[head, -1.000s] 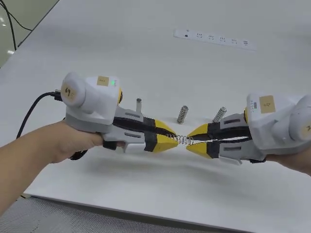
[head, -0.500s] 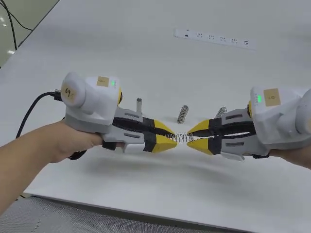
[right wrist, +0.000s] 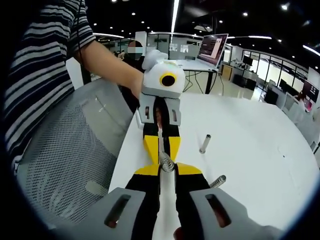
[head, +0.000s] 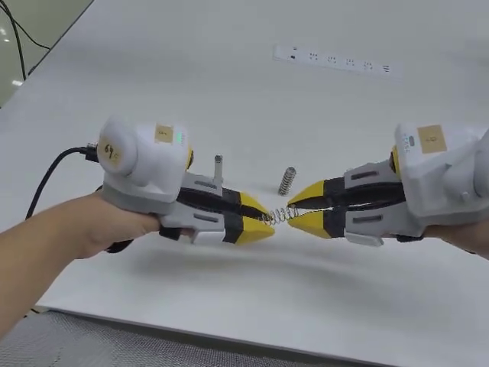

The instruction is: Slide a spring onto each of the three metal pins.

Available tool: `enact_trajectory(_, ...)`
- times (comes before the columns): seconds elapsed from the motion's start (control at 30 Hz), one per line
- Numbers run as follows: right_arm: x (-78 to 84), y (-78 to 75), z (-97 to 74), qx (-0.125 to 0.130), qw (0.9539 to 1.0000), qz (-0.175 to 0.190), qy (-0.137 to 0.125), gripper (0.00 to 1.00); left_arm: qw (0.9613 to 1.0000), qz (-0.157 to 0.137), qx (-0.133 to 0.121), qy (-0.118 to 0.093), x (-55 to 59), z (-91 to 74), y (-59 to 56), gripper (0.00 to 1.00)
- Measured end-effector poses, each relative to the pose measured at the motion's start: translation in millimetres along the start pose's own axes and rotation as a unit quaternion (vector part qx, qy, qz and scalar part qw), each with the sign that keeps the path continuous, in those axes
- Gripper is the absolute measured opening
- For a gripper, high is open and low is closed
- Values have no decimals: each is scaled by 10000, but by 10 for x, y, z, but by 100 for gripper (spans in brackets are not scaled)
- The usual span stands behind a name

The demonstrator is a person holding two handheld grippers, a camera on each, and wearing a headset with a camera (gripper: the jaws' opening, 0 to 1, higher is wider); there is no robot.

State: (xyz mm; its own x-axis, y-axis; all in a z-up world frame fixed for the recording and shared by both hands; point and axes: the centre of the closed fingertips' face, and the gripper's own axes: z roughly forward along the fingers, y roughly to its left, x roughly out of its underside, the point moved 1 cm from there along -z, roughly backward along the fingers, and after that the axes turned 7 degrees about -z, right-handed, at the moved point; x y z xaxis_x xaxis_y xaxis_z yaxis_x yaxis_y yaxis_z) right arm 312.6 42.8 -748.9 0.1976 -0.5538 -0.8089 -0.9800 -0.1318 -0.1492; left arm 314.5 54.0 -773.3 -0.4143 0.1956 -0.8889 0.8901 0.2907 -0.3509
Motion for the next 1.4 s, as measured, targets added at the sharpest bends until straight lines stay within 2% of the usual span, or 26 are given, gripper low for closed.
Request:
enact_trajectory(0.27, -194, -30, 82, -16, 9998, -41, -219, 8, 10000, 42, -58, 48, 18, 15, 11, 2)
enact_trajectory(0.63, -272, -55, 172, 57, 9995, -157, -282, 8, 9999, 69, -66, 88, 19, 13, 23, 2)
enact_trajectory(1.07, -299, -61, 183, 183, 9987, -446, -186, 7, 9999, 110, -91, 52, -1, -11, 29, 2)
enact_trajectory(1.4, -311, -37, 189, 162, 9982, -578, -86, 7, 9999, 57, -62, 74, 7, -25, 0, 3)
